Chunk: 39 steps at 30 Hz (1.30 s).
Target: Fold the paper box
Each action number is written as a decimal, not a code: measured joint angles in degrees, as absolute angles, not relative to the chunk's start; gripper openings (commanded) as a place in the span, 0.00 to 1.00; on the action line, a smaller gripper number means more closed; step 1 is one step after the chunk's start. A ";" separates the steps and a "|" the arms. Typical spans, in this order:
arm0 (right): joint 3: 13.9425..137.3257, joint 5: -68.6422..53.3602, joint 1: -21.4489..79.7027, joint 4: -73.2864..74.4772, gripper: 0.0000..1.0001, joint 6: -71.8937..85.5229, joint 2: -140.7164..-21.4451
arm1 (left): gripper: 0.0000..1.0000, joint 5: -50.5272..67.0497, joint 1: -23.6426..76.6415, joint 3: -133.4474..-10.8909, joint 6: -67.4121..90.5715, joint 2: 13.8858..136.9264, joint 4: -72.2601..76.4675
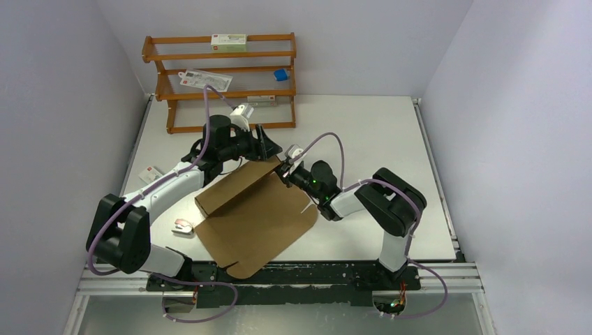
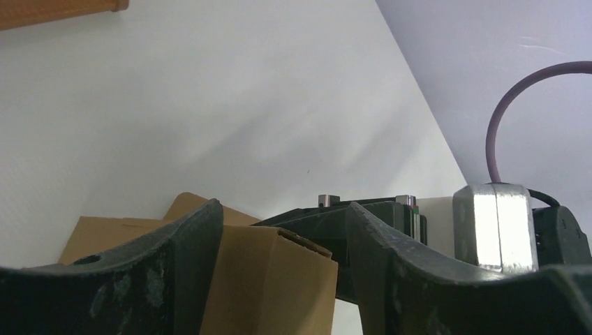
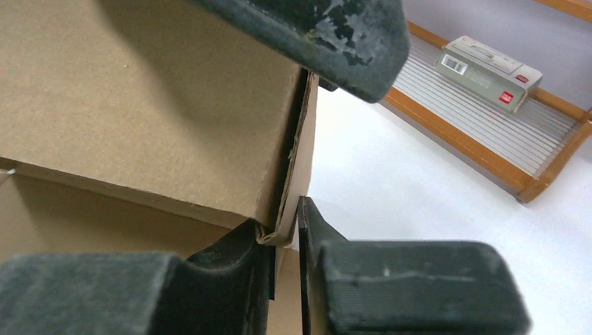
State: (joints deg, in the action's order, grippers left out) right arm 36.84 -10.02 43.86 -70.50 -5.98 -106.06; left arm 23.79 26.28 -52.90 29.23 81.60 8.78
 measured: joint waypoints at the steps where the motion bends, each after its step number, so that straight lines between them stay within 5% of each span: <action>1: 36.51 -9.41 43.90 -70.32 0.13 -5.72 -105.47 | 0.72 24.16 26.30 -52.90 29.43 81.60 8.97; 14: 39.86 -2.20 44.45 -44.51 0.08 -5.85 -91.07 | 0.79 25.34 26.37 -53.32 30.13 80.49 7.90; 21: 42.30 2.59 44.71 -33.78 0.16 -4.43 -90.59 | 0.79 26.74 26.37 -53.04 30.89 83.57 9.02; 32: 38.63 5.65 44.56 -46.11 0.32 -2.87 -96.27 | 0.76 30.76 26.28 -53.98 32.60 89.62 12.45; 39: 38.13 5.87 44.51 -53.19 0.27 -4.14 -99.81 | 0.75 31.83 25.89 -54.19 32.88 90.32 13.45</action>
